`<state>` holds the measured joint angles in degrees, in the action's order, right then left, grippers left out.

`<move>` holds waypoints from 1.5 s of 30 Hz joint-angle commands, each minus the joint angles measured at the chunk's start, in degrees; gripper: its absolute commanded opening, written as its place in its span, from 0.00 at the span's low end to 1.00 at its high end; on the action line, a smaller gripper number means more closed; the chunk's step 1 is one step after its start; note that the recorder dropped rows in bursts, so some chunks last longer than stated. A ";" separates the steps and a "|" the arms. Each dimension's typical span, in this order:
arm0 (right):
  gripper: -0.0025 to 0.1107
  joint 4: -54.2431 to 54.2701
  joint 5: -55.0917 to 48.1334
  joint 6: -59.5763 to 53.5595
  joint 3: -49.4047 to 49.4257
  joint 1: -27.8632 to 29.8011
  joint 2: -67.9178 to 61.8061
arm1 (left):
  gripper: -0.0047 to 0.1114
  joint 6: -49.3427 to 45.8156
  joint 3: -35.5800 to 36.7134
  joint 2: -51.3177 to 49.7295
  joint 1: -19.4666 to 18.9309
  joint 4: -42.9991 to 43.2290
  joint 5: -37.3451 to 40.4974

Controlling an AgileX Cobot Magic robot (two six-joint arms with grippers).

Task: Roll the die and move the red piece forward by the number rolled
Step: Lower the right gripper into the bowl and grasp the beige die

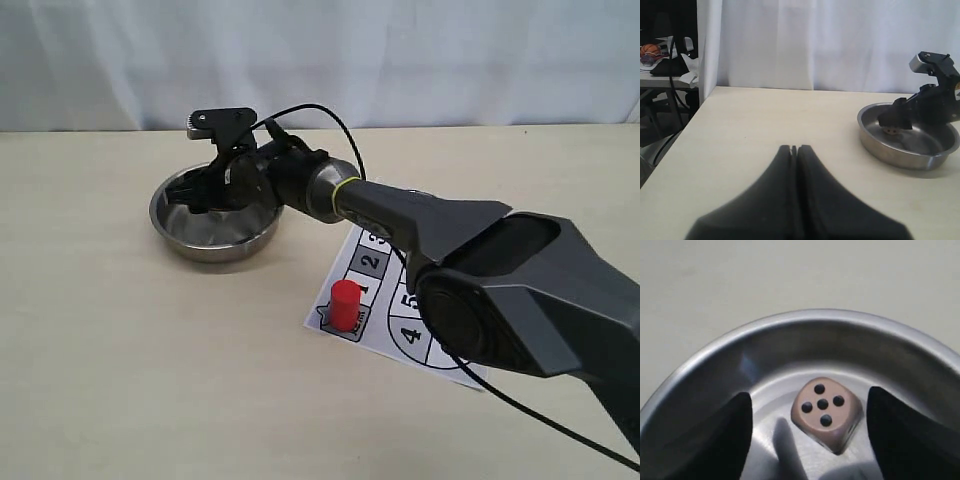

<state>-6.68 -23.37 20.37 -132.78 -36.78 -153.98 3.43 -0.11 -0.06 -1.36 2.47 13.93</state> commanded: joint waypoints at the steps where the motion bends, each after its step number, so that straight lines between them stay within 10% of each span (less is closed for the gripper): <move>1: 0.57 -0.57 2.62 0.20 -0.48 -0.02 -1.03 | 0.04 0.26 0.11 0.06 0.01 -0.05 -0.62; 21: 0.56 -0.67 3.83 0.20 -0.48 -0.02 -1.78 | 0.04 0.26 0.11 0.06 0.01 -0.05 -0.98; 37: 0.05 0.02 2.08 0.20 -0.48 -0.02 -1.50 | 0.04 0.26 0.11 0.06 0.01 -0.05 -0.98; 45: 0.06 0.23 -6.36 0.20 -0.48 -0.02 3.08 | 0.04 0.26 0.11 0.06 0.01 -0.05 -0.56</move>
<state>-6.70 -26.18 20.46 -132.78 -36.78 -153.49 3.43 -0.11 -0.06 -1.36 2.47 13.93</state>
